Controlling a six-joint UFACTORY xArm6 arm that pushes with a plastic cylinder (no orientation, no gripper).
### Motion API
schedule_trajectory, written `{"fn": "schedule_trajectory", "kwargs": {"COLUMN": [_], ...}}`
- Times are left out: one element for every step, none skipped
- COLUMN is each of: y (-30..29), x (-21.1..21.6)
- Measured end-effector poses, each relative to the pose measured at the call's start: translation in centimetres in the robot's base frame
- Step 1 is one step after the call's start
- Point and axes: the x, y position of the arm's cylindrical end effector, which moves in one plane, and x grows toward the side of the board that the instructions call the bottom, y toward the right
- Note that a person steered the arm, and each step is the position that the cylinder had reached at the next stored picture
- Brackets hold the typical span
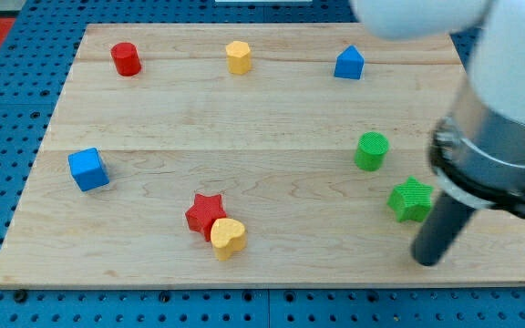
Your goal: Slide your arm to the top right
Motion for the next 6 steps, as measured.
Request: {"fn": "schedule_trajectory", "kwargs": {"y": [0.7, 0.4, -0.5, 2.4, 4.8, 7.8], "x": [-3.5, -6.5, -11.0, -7.7, -14.9, -26.5]}}
